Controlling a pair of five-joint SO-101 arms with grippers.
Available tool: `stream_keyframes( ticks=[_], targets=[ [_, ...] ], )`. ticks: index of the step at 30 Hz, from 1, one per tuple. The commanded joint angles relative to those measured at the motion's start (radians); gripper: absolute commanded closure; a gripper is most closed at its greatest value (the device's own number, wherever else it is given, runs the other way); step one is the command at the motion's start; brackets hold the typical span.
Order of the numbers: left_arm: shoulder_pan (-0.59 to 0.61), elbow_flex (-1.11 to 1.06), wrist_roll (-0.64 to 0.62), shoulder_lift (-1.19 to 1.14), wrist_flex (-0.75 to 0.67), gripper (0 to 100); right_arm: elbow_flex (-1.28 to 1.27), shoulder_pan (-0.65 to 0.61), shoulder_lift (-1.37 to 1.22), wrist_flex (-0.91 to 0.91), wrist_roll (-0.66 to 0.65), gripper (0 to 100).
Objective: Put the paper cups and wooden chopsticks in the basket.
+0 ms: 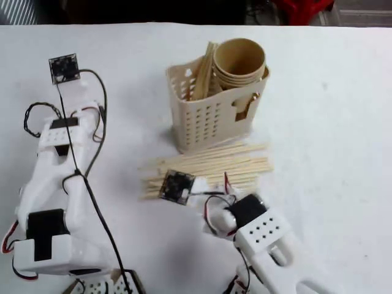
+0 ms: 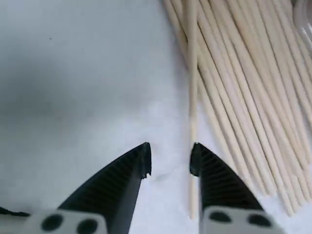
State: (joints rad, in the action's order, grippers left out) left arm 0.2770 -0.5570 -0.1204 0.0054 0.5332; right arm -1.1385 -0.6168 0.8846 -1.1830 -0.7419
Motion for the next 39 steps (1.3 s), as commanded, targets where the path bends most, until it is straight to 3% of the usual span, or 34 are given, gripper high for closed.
stream_keyframes(
  ticks=[1, 6, 14, 20, 23, 28, 36, 39],
  targets=[
    [0.005, 0.006, 0.014, 0.002, -0.002, 93, -0.034, -0.016, 0.019, 0.067, -0.051, 78.7],
    [0.005, 0.008, 0.014, 0.002, -0.003, 93, -0.046, -0.012, -0.021, 0.108, -0.049, 78.6],
    [0.005, 0.008, 0.014, 0.002, -0.002, 93, -0.025, 0.102, -0.292, 0.338, -0.049, 78.3],
    [0.005, 0.008, 0.014, 0.002, -0.003, 93, -0.021, 0.117, -0.415, 0.450, -0.049, 78.6],
    [0.005, 0.008, 0.014, 0.002, -0.003, 93, -0.021, 0.117, -0.433, 0.460, -0.049, 79.9],
    [0.005, 0.008, 0.014, 0.002, -0.003, 93, -0.021, 0.117, -0.432, 0.458, -0.049, 91.5],
    [0.005, 0.008, 0.014, 0.002, -0.003, 93, -0.012, 0.117, -0.430, 0.447, -0.048, 92.1],
    [0.005, 0.008, 0.014, 0.002, -0.003, 93, 0.046, 0.119, -0.409, 0.354, -0.046, 92.1]
  ],
)
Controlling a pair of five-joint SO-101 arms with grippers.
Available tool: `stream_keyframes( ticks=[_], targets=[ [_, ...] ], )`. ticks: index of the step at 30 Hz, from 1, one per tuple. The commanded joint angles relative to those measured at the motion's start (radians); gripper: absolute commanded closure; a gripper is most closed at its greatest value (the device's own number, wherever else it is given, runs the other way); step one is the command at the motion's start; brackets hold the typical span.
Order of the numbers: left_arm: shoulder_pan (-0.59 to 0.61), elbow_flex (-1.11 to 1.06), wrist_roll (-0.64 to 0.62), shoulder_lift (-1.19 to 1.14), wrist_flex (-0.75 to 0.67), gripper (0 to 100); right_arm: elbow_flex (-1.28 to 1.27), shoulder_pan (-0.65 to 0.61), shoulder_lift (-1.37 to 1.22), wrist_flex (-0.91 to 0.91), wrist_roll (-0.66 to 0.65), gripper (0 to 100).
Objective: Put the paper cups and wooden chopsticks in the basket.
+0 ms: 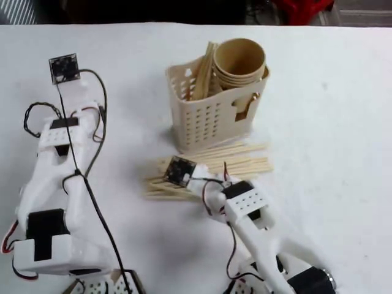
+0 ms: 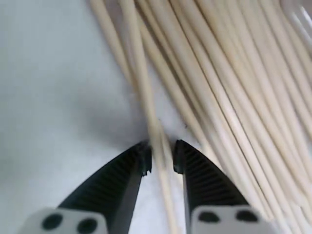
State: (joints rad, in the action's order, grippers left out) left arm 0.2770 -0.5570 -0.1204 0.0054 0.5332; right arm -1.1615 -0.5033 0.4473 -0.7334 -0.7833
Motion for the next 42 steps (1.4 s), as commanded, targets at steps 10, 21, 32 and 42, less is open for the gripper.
stream_keyframes(
  ticks=[10, 21, 32, 42],
  targets=[
    [0.004, 0.015, 0.014, 0.002, -0.003, 93, 0.328, 0.002, 0.381, -0.443, 0.069, 92.2],
    [0.004, 0.011, 0.014, 0.002, -0.003, 93, 0.183, -0.019, 0.384, -0.483, -0.023, 73.2],
    [0.004, 0.009, 0.014, 0.002, -0.003, 93, -0.006, -0.019, 0.306, -0.274, -0.084, 83.0],
    [0.004, 0.008, 0.014, 0.002, -0.003, 93, 0.002, 0.058, 0.085, -0.084, -0.084, 78.8]
  ],
)
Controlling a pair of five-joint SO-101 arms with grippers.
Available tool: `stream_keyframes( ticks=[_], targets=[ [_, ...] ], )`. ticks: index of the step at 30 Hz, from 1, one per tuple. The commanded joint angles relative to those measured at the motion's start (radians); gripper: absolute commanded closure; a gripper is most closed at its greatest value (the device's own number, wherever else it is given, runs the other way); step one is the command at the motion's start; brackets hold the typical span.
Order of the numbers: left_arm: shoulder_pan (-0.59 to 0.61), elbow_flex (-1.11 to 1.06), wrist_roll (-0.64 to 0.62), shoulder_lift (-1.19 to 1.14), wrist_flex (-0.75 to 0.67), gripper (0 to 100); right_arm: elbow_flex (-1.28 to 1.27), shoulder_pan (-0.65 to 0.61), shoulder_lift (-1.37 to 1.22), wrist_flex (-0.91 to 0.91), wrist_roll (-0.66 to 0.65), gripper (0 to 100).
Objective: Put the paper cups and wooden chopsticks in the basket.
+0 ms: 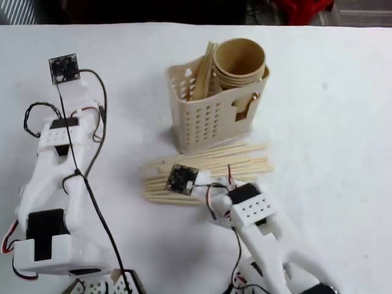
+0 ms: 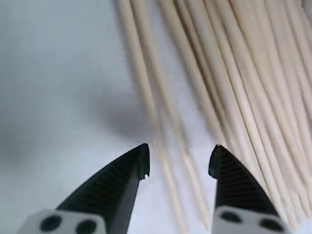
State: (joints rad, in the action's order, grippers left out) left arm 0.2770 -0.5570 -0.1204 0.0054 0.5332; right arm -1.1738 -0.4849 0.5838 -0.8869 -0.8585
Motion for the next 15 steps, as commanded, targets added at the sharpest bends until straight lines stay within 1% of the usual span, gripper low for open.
stream_keyframes(
  ticks=[1, 7, 8, 13, 14, 15],
  targets=[
    [0.004, 0.009, 0.014, 0.002, -0.003, 93, 0.014, 0.041, -0.067, 0.079, -0.011, 78.9],
    [0.004, 0.009, 0.014, 0.002, -0.003, 93, 0.014, 0.042, -0.148, 0.116, -0.011, 79.3],
    [0.004, 0.009, 0.014, 0.002, -0.003, 93, 0.014, 0.042, -0.156, 0.116, -0.011, 80.5],
    [0.004, 0.008, 0.014, 0.002, -0.003, 93, 0.035, 0.042, -0.170, 0.111, -0.003, 96.1],
    [0.004, 0.008, 0.014, 0.002, -0.003, 93, 0.035, 0.042, -0.165, 0.111, -0.003, 98.5],
    [0.004, 0.008, 0.014, 0.002, -0.003, 93, 0.038, 0.044, -0.163, 0.110, -0.003, 98.3]
  ],
)
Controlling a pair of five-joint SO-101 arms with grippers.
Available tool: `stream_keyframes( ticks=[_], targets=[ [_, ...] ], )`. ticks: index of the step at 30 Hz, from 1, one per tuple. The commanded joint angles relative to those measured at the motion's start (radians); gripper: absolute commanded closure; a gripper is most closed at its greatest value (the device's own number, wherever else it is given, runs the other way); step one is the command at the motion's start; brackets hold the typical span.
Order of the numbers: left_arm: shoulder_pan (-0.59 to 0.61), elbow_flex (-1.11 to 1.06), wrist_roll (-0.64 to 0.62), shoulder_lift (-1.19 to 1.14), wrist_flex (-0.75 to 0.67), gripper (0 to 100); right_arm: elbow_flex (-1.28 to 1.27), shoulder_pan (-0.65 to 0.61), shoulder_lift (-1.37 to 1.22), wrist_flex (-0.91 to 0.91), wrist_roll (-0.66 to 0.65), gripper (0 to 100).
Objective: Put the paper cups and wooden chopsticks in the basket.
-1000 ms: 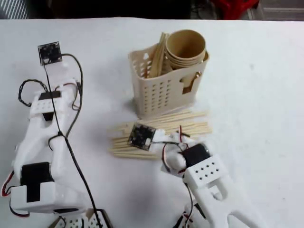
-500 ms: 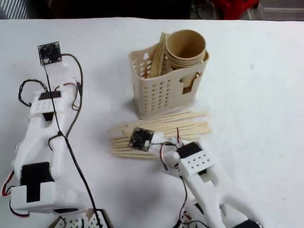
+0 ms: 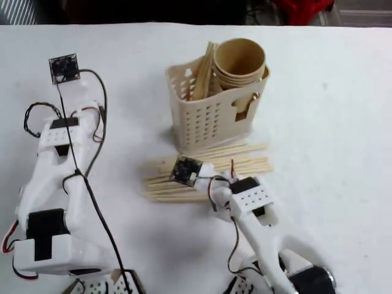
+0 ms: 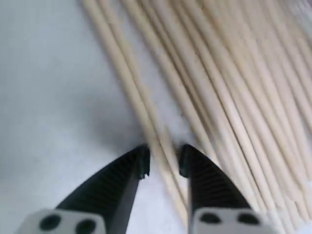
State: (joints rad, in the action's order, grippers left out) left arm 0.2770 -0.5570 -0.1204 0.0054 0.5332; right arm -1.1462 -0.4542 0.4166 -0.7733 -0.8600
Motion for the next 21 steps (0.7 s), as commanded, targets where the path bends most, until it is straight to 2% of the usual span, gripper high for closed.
stream_keyframes(
  ticks=[1, 4, 12, 16, 21],
  targets=[
    [0.004, 0.008, 0.014, 0.002, -0.003, 93, 0.014, 0.013, 0.005, -0.005, -0.002, 97.4],
    [0.004, 0.009, 0.014, 0.002, -0.003, 93, 0.044, 0.015, 0.005, -0.019, -0.002, 97.2],
    [0.004, 0.015, 0.014, 0.002, -0.003, 93, 0.342, 0.101, 0.005, -0.242, 0.008, 98.4],
    [-0.001, 0.017, 0.014, 0.002, -0.008, 93, 0.509, 0.090, 0.005, -0.358, 0.078, 98.2],
    [-0.007, 0.015, 0.014, 0.002, -0.026, 93, 0.611, 0.045, 0.005, -0.421, 0.087, 98.2]
  ],
)
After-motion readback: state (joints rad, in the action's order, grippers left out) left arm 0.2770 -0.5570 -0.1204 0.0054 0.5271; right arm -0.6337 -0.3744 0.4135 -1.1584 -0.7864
